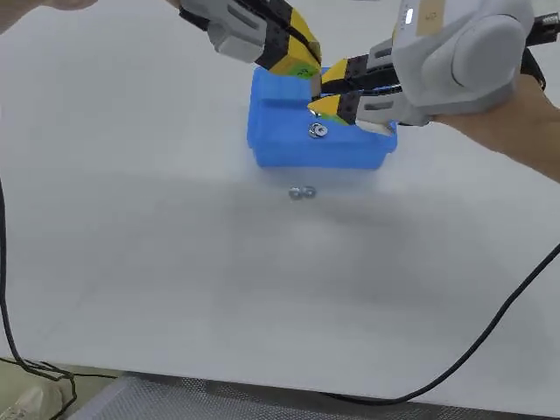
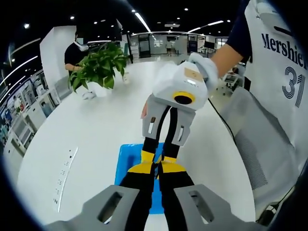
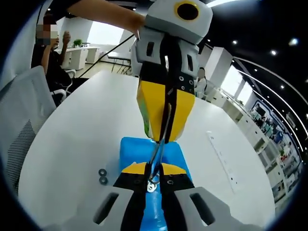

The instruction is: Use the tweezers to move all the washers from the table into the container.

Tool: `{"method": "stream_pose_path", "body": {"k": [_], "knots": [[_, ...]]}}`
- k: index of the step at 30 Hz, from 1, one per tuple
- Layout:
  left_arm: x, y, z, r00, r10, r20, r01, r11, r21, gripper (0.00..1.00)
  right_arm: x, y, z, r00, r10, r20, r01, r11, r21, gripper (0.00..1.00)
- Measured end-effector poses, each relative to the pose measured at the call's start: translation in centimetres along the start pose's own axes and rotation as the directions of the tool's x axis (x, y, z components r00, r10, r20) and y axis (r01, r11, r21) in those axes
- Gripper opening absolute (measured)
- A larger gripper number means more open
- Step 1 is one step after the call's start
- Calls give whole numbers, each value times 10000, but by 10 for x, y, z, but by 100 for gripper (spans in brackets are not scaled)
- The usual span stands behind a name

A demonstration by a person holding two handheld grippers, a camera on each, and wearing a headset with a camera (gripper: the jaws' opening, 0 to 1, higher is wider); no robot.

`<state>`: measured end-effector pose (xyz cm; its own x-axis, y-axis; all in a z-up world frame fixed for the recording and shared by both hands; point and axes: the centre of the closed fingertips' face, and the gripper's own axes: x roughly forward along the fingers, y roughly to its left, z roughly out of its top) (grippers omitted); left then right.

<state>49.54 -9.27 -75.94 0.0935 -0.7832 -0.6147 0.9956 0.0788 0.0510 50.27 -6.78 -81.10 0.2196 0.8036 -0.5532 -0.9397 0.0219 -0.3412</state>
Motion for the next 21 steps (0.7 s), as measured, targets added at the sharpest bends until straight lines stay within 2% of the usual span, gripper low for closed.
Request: {"method": "stream_pose_path", "body": {"k": [5, 10, 16, 21], "knots": [[12, 5, -12, 10000, -5, -86, 4, 9999, -106, 7, 9, 1, -15, 9999, 123, -31, -122, 9991, 418, 10], [20, 8, -19, 9999, 72, -87, -74, 9996, -267, 7, 14, 1, -27, 10000, 52, -81, -45, 9959, 908, 10], [23, 6, -24, 9996, -31, -264, 25, 9997, -250, 7, 16, 5, -32, 9997, 180, -146, -163, 9935, 1127, 10], [22, 6, -22, 9996, 28, -294, -33, 9998, -184, 7, 16, 3, -31, 9997, 19, -230, 5, 9944, 1053, 11]]}}
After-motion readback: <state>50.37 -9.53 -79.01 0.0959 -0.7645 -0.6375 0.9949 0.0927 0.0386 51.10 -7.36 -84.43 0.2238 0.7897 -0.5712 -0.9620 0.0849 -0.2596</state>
